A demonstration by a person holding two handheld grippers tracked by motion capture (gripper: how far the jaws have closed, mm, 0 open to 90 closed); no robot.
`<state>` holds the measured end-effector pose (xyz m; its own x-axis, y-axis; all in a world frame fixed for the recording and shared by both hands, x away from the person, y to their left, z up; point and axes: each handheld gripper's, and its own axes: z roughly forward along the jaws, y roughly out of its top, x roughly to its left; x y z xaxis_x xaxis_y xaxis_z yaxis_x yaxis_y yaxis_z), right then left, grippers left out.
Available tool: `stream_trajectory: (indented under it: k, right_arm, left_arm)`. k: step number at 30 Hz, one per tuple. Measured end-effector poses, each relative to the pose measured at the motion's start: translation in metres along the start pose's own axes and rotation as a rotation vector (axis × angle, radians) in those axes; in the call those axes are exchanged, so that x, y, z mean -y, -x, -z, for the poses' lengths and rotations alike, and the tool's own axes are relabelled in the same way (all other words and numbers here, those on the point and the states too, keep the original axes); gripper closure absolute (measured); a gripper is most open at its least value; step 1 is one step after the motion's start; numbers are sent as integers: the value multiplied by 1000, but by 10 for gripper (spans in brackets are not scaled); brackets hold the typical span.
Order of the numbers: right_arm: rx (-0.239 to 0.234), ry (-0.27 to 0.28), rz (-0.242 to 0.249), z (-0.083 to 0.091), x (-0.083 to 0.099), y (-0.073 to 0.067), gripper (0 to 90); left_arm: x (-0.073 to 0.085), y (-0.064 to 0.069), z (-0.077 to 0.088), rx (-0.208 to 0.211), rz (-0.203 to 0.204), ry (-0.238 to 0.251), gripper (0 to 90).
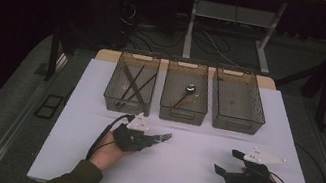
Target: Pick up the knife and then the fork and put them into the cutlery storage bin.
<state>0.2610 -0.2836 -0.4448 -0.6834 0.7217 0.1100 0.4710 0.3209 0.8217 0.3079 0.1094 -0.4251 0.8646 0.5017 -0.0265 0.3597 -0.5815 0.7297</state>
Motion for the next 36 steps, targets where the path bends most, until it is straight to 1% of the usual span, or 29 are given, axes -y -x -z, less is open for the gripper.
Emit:
stream_trajectory:
  k: [1,4,6,8,9,10,13,14,16,18,19,21,25,28,30,34,35,36]
  right_arm:
    - [1,0,0,0,0,0,119]
    - [0,1,-1,0,0,0,119]
    - [2,0,-1,0,0,0,119]
    - [3,0,-1,0,0,0,119]
    - [3,0,-1,0,0,0,119]
    - [3,-1,-2,0,0,0,119]
    - [4,0,-1,1,0,0,119]
    - [4,0,-1,1,0,0,119]
    - [4,-1,-1,0,0,0,119]
    - [3,-1,0,0,0,0,119]
    - [3,-1,0,0,0,0,119]
    - [3,-2,2,0,0,0,119]
    - [2,-2,2,0,0,0,119]
    - [2,-1,1,0,0,0,119]
    - [2,-1,2,0,0,0,119]
    - [3,-1,1,0,0,0,119]
    - [2,-1,2,0,0,0,119]
    - [2,-1,3,0,0,0,119]
  left_arm:
    - [3,-1,4,-2,11,6,777]
    - [11,-3,15,-23,17,5,706]
    - [16,-3,21,-28,30,12,665]
    - [22,-4,26,-35,33,6,646]
    - [25,-4,28,-35,41,9,642]
    - [28,-4,31,-37,38,9,639]
    - [35,-2,35,-43,63,13,637]
    - [37,-2,36,-46,60,3,637]
    - [40,-2,35,-46,72,-4,641]
    - [41,-4,32,-44,67,-25,644]
    - [41,-4,30,-39,75,-28,646]
    - [41,-5,26,-36,58,-43,649]
    - [41,-7,23,-35,58,-54,671]
    - [41,-8,22,-25,61,-58,693]
    - [41,-7,21,-21,57,-58,702]
    - [42,-7,19,-20,50,-77,723]
    - [43,-7,18,-19,42,-84,731]
    - [43,-8,18,-18,45,-84,733]
